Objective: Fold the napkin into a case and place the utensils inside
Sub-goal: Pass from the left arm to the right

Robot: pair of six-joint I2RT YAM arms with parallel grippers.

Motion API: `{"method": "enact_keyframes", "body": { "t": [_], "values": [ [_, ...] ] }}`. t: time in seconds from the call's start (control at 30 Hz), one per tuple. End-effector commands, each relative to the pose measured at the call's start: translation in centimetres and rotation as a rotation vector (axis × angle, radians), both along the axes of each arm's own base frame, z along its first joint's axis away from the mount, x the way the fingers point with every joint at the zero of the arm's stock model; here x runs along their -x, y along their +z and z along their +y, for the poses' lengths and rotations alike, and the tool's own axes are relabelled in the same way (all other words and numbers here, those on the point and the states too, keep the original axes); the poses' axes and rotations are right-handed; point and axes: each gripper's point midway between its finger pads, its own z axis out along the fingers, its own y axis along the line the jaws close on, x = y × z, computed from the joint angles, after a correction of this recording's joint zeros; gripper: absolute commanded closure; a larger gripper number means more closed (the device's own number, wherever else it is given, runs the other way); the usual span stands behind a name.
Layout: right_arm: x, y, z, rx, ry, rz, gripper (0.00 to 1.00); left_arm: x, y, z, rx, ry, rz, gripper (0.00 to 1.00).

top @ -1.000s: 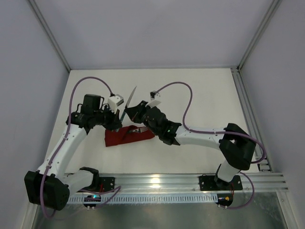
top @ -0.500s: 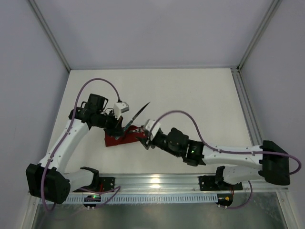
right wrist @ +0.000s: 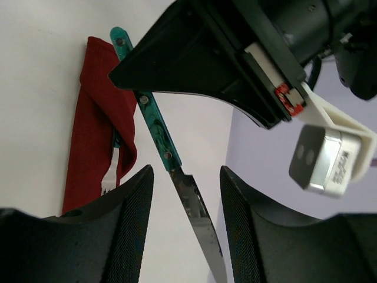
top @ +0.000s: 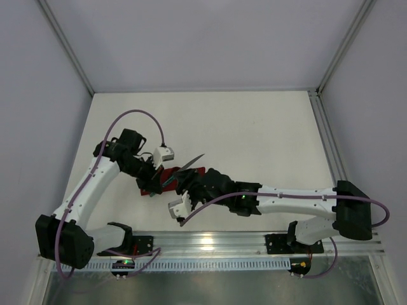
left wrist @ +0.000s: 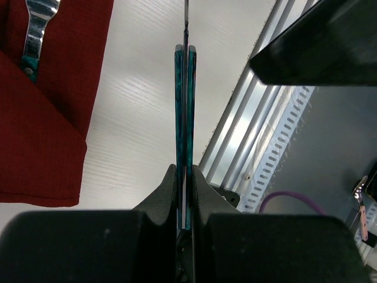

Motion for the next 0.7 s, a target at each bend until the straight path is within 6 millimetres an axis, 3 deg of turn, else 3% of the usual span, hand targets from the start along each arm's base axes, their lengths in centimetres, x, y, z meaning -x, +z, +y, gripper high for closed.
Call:
{"method": "enact_keyframes", "body": {
  "t": [0.0, 0.2, 0.37, 0.67],
  "values": [
    [0.3, 0.5, 2.0, 0.069, 0.104, -0.104, 0.48, 0.8, 1.3, -0.5, 0.044, -0.051, -0.014, 1.00],
    [-0.4, -1.4, 3.3, 0.135, 0.102, -0.101, 0.61, 0.7, 1.5, -0.7, 0.055, -0.049, -0.021, 1.00],
    [-1.7, -1.9, 3.2, 0.151, 0.046, -0.115, 0.61, 0.9, 1.5, -0.7, 0.063, -0.054, -0.018, 1.00],
    [-3.5, -1.6, 2.8, 0.128, -0.031, -0.111, 0.86, 2.2, 2.8, -1.2, 0.125, -0.119, -0.026, 1.00]
  ]
}}
